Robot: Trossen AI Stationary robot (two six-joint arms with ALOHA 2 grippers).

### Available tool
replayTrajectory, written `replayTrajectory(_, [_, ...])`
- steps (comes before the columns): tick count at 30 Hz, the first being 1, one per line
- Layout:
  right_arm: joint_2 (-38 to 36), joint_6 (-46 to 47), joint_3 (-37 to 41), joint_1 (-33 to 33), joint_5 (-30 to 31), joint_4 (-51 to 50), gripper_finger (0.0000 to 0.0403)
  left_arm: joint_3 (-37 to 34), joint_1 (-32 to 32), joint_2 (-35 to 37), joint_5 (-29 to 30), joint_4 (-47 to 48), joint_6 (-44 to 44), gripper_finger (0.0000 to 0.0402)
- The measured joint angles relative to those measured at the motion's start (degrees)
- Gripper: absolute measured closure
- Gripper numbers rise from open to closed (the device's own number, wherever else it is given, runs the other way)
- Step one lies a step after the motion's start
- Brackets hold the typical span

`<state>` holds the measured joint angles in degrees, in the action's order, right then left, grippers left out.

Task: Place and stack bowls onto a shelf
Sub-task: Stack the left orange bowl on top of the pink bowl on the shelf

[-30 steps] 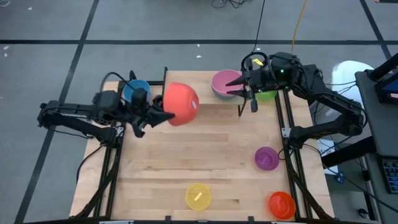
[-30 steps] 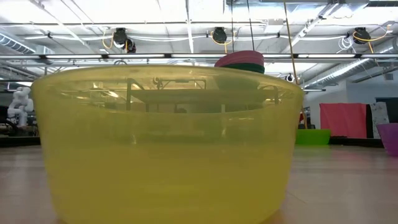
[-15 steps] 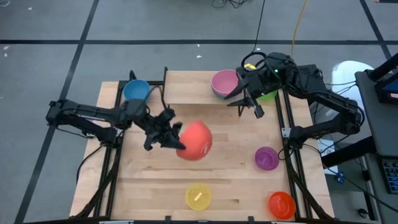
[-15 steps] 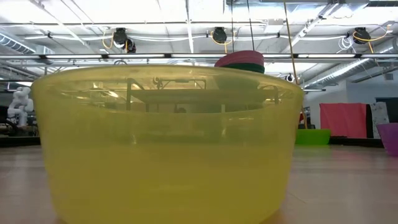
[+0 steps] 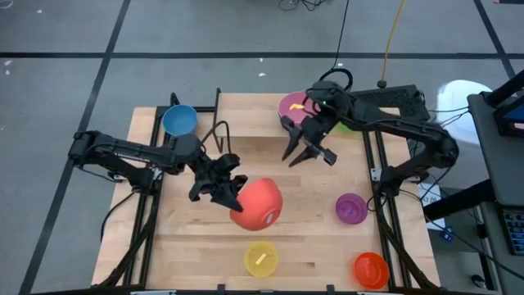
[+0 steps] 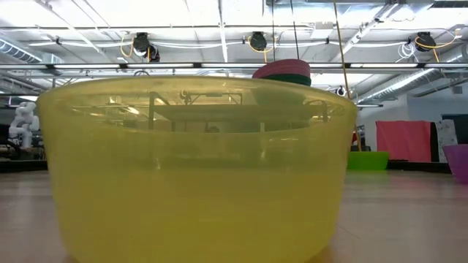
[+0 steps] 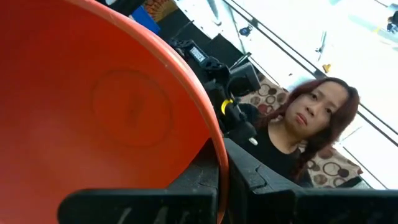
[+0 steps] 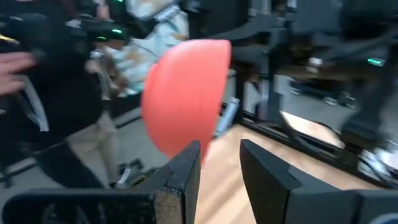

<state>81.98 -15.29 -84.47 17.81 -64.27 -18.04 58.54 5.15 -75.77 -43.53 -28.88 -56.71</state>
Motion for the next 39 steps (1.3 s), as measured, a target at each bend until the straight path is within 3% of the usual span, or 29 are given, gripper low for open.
replayTrajectory(8, [5.0, 2.8, 0.0, -2.0, -2.1, 6.2, 0.0298, 0.0, -0.2, 0.0, -0.2, -1.7, 0.6, 0.0396])
replayTrajectory(17, [5.9, 1.3, 0.1, -2.2, -6.1, 8.0, 0.0298, 0.0, -0.5, 0.0, -2.3, -1.8, 1.0, 0.0396])
replayTrajectory(21, [6.0, 2.0, 0.1, -2.2, -7.9, 9.8, 0.0298, 0.0, -0.4, -1.6, -7.9, -4.9, 0.7, 0.0396])
replayTrajectory(27, [6.0, 2.6, 0.1, -2.2, -7.9, 10.3, 0.0298, 0.0, 0.9, -3.8, -19.3, -14.0, -6.5, 0.0396])
replayTrajectory(39, [5.9, 2.5, 0.1, -3.3, -7.9, 11.0, 0.0298, 0.0, -3.1, -4.2, -26.4, -15.0, -4.7, 0.0396])
